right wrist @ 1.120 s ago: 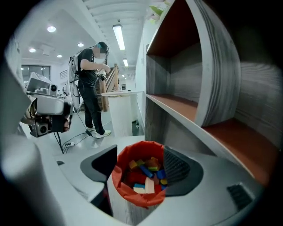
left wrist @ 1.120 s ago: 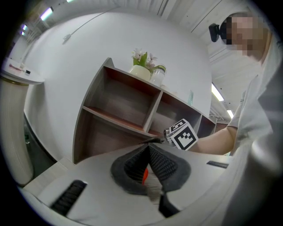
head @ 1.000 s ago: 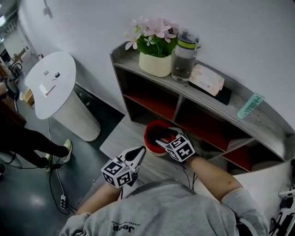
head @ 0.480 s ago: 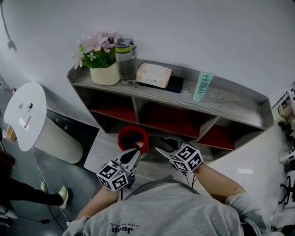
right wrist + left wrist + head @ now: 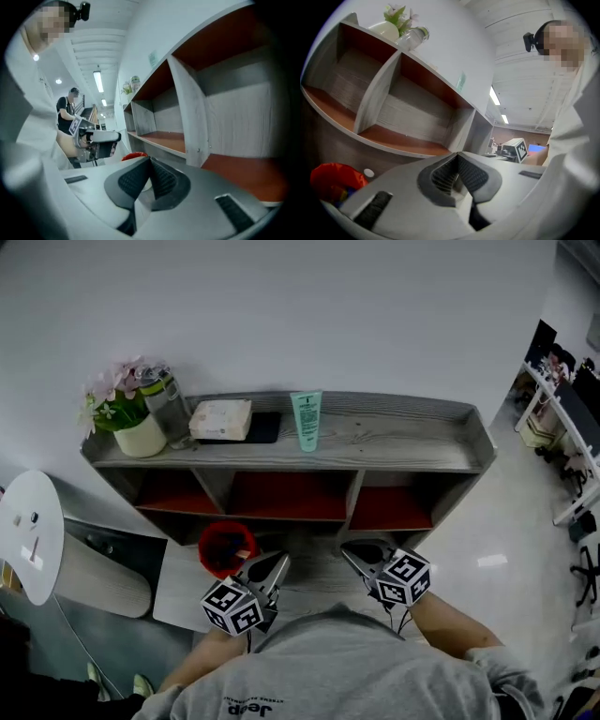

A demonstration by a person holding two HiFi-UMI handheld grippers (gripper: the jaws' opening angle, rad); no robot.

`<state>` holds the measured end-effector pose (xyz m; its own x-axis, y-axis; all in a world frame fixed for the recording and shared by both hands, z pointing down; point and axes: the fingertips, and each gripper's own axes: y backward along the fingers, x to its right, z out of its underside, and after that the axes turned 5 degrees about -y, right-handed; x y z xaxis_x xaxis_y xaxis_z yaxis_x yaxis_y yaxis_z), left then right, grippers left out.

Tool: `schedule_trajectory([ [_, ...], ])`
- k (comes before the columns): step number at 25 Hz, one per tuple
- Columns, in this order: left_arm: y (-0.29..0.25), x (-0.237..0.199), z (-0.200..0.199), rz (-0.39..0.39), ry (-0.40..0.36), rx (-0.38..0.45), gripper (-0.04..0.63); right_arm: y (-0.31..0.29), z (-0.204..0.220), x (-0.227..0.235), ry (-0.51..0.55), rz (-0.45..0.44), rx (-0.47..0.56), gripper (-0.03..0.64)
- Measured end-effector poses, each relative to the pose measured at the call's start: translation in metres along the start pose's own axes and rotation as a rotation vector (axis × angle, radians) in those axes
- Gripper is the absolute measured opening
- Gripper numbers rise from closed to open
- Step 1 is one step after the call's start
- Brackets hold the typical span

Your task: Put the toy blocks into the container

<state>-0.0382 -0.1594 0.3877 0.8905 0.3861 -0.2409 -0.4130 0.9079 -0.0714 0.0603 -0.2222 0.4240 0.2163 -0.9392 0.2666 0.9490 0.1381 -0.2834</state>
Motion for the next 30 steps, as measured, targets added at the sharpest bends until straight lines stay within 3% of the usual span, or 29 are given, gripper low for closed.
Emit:
schedule_trajectory([
  [4, -0.012, 0.011, 0.001, 0.021, -0.001, -0.008, 0.012, 0.019, -0.008, 0.001, -0.03, -0.046, 0.068, 0.003],
  [30, -0.005, 0.006, 0.002, -0.017, 0.016, -0.007, 0.012, 0.016, -0.006, 0.003, 0.046, -0.079, 0.033, 0.006],
])
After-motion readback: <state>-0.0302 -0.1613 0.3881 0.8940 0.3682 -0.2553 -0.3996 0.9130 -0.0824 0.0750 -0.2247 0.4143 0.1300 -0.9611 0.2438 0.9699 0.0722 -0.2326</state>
